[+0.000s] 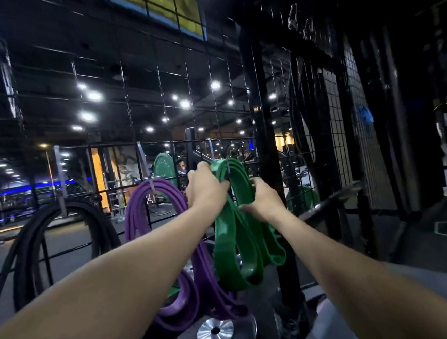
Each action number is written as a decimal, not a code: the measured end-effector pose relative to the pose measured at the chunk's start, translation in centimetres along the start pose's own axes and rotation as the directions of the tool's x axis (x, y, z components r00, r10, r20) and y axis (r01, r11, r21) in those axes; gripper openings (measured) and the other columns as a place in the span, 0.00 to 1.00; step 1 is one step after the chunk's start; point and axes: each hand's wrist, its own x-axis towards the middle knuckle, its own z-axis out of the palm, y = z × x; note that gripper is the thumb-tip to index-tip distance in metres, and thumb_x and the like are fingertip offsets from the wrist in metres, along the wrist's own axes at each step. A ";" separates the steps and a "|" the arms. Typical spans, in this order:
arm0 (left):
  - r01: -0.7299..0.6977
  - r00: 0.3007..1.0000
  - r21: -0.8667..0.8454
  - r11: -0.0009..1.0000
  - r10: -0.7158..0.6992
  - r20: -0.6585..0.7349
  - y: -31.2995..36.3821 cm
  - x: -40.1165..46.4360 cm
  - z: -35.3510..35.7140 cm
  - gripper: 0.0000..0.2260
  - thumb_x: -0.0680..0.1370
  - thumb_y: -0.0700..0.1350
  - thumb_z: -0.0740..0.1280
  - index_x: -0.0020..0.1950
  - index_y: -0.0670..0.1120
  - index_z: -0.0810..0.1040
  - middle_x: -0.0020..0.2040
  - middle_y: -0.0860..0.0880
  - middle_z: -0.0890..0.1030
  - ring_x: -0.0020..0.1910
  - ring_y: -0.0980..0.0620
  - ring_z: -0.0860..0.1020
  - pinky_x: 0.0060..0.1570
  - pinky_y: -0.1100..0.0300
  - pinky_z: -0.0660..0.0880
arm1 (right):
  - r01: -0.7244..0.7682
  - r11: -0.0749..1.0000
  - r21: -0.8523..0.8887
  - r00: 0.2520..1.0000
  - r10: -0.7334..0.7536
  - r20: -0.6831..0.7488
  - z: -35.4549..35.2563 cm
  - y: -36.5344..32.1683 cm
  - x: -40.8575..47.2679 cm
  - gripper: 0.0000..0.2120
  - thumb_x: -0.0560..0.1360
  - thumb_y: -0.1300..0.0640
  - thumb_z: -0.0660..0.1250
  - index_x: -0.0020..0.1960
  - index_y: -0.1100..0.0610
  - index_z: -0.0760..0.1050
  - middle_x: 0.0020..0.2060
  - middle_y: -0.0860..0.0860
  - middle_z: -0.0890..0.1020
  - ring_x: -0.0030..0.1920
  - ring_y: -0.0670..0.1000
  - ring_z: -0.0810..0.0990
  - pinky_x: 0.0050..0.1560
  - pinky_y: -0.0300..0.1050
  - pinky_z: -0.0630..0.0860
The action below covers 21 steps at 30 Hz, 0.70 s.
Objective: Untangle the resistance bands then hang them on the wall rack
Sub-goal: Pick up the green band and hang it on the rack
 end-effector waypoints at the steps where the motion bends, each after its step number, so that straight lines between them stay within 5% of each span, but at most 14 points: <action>1: 0.046 0.998 0.033 0.998 -0.047 0.044 0.1 -0.2 0.1 0.25 0.73 0.47 0.71 0.65 0.44 0.64 0.59 0.41 0.73 0.50 0.42 0.78 0.43 0.52 0.78 | 0.000 1.000 0.026 1.000 0.000 -0.008 0.0 0.3 -0.2 0.19 0.70 0.62 0.71 0.59 0.55 0.70 0.52 0.51 0.78 0.47 0.50 0.75 0.48 0.43 0.72; 5: 0.154 0.948 0.136 0.979 -0.185 0.258 0.5 -1.6 1.3 0.33 0.71 0.48 0.72 0.68 0.41 0.58 0.62 0.37 0.70 0.55 0.39 0.77 0.54 0.48 0.77 | 0.042 0.998 -0.036 0.998 -0.044 -0.052 -1.1 0.9 -0.7 0.13 0.73 0.65 0.67 0.55 0.55 0.72 0.48 0.50 0.78 0.45 0.51 0.76 0.46 0.46 0.75; 7: 0.146 0.934 0.082 0.986 -0.165 0.316 0.8 -1.9 1.9 0.28 0.71 0.45 0.72 0.64 0.39 0.63 0.60 0.39 0.72 0.54 0.41 0.77 0.50 0.53 0.77 | 0.067 0.993 -0.093 0.994 -0.075 -0.082 -1.9 1.2 -0.6 0.13 0.73 0.65 0.65 0.56 0.56 0.71 0.50 0.52 0.79 0.47 0.53 0.77 0.48 0.48 0.76; 10: 0.155 0.922 -0.142 0.978 -0.092 0.377 1.6 -2.7 2.4 0.10 0.71 0.39 0.71 0.49 0.39 0.74 0.47 0.42 0.78 0.38 0.47 0.75 0.34 0.58 0.73 | 0.099 0.984 -0.148 0.986 -0.117 -0.118 -3.5 1.4 -0.5 0.15 0.74 0.65 0.62 0.60 0.56 0.68 0.52 0.53 0.75 0.46 0.52 0.75 0.43 0.46 0.72; 13: 0.155 0.923 -0.249 0.956 -0.050 0.382 1.4 -3.4 2.3 0.07 0.72 0.33 0.66 0.37 0.42 0.72 0.41 0.42 0.76 0.37 0.46 0.74 0.40 0.54 0.77 | 0.133 0.979 -0.155 0.983 -0.151 -0.107 -3.9 1.6 -0.6 0.16 0.76 0.65 0.60 0.62 0.54 0.66 0.54 0.53 0.72 0.44 0.51 0.74 0.42 0.45 0.71; 15: 0.123 0.933 -0.198 0.972 -0.045 0.357 0.7 -3.5 2.2 0.06 0.72 0.32 0.66 0.41 0.41 0.72 0.45 0.41 0.78 0.43 0.44 0.77 0.49 0.47 0.79 | 0.158 0.978 -0.138 0.982 -0.170 -0.077 -3.2 1.6 -1.0 0.15 0.77 0.64 0.60 0.62 0.53 0.66 0.53 0.53 0.71 0.43 0.49 0.73 0.43 0.44 0.71; 18: 0.110 0.948 -0.010 0.994 -0.101 0.300 -0.5 -3.4 1.5 0.15 0.72 0.36 0.67 0.57 0.38 0.72 0.60 0.37 0.74 0.47 0.42 0.79 0.45 0.50 0.79 | 0.180 0.984 0.005 0.984 -0.180 0.011 -1.5 1.8 -2.0 0.13 0.77 0.64 0.61 0.58 0.52 0.66 0.49 0.49 0.71 0.43 0.47 0.74 0.39 0.39 0.72; 21: 0.098 0.959 0.113 0.989 -0.124 0.254 -1.1 -3.6 0.4 0.18 0.74 0.35 0.64 0.64 0.35 0.67 0.66 0.36 0.69 0.51 0.43 0.77 0.42 0.54 0.75 | 0.176 0.971 0.161 0.978 -0.191 0.084 -0.2 1.9 -2.7 0.12 0.77 0.63 0.62 0.59 0.54 0.68 0.42 0.46 0.73 0.42 0.46 0.74 0.37 0.33 0.69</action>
